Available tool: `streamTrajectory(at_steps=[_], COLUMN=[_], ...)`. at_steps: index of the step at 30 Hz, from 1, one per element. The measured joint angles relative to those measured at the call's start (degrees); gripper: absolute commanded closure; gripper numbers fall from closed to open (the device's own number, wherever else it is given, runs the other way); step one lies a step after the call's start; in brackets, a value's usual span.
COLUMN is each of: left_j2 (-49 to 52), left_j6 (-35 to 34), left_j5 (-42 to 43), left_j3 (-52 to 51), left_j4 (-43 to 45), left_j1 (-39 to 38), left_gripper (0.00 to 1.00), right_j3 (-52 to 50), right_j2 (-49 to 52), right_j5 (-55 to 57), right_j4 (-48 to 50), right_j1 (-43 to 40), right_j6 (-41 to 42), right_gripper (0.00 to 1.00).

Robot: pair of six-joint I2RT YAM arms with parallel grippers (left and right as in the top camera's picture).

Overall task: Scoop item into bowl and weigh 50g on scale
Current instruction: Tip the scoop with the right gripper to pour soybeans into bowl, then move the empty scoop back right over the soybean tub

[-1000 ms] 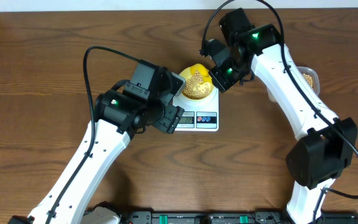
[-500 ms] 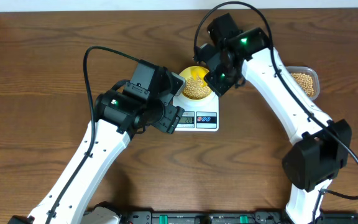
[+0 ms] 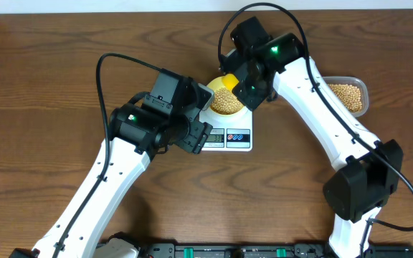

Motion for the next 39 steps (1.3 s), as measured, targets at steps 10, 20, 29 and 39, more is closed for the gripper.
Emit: streamTrajectory(at_steps=[10,20,29,39], left_j2=[0.0,0.0,0.0,0.0], left_j6=[0.0,0.0,0.0,0.0], left_j5=[0.0,0.0,0.0,0.0], left_j3=[0.0,0.0,0.0,0.0], left_j4=[0.0,0.0,0.0,0.0], left_j1=[0.0,0.0,0.0,0.0], left_gripper=[0.27,0.27,0.27,0.27], right_j3=[2.2,2.3,2.3,4.0], right_j2=[0.0,0.0,0.0,-3.8], right_j5=[1.2,1.5,0.7,-1.0], right_j4=[-0.8,-1.4,-1.9,-2.6], right_j1=[0.2,0.6,0.6,0.2], right_j6=[0.0,0.0,0.0,0.4], right_gripper=[0.99,0.99,0.99,0.99])
